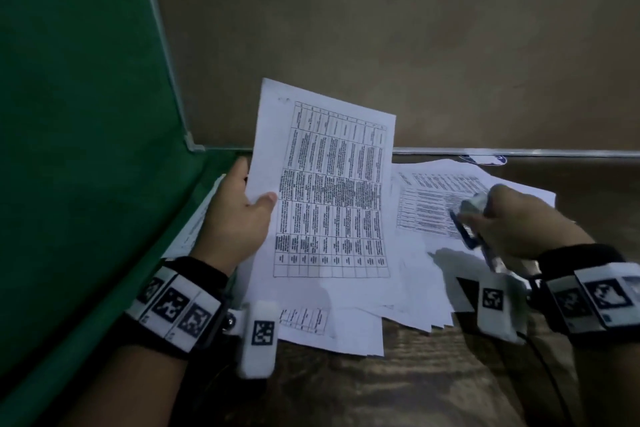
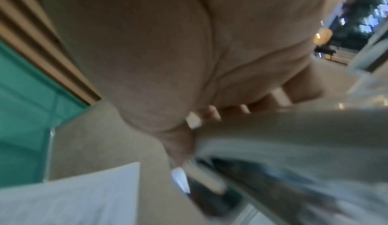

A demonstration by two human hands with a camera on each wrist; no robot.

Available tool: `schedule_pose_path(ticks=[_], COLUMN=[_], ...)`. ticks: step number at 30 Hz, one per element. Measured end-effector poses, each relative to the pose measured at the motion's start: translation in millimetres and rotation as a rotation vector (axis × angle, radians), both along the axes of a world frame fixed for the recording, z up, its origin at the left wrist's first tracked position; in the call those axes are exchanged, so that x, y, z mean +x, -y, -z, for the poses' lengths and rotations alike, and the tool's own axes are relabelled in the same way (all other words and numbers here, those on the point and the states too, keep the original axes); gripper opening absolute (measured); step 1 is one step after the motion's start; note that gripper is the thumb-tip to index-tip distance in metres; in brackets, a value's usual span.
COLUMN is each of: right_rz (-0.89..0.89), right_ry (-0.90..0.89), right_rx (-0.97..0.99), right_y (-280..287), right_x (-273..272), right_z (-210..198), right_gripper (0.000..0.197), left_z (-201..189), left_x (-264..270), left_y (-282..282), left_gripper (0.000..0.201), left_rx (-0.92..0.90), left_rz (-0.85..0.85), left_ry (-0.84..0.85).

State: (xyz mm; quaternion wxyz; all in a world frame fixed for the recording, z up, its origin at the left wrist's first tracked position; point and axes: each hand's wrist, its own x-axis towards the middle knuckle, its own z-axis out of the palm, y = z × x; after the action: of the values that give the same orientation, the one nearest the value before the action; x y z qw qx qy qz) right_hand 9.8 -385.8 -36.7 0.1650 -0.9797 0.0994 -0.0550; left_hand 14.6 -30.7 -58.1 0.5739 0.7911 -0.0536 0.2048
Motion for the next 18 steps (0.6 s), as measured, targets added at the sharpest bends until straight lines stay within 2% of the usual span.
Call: schedule_pose_path(ticks=[3, 5, 7, 11, 15, 18], right_rz=[-0.126, -0.265, -0.413, -0.547, -0.599, -0.619], right_ry=[0.435, 0.561, 0.603, 0.749, 0.922, 0.959], right_rx=[0.432, 0.811, 1.096, 1.370, 1.726, 1.807], right_y=[-39.6, -73.6, -101.6, -147.7, -177.4, -184.3], right_x=[-6.4, -4.0, 2.8, 18.8, 23.0, 22.7], right_z=[-20.7, -40.3, -58.2, -80.7, -84.5, -83.9], right_gripper=[0.033, 0.028, 0.022, 0.016, 0.018, 0.017], left_z=[0.8, -0.2, -0.2, 4.3, 2.3, 1.6], left_x=[-0.9, -2.7, -4.6, -4.1, -10.3, -12.7], left_y=[0.3, 0.7, 1.0, 2.2, 7.4, 11.4], left_gripper=[0.036, 0.040, 0.047, 0.056, 0.049, 0.049], left_rx=[0.017, 0.026, 0.025, 0.074, 0.169, 0.205], left_rz=[0.019, 0.032, 0.045, 0.066, 0.101, 0.119], left_ry=[0.012, 0.015, -0.014, -0.042, 0.086, 0.109])
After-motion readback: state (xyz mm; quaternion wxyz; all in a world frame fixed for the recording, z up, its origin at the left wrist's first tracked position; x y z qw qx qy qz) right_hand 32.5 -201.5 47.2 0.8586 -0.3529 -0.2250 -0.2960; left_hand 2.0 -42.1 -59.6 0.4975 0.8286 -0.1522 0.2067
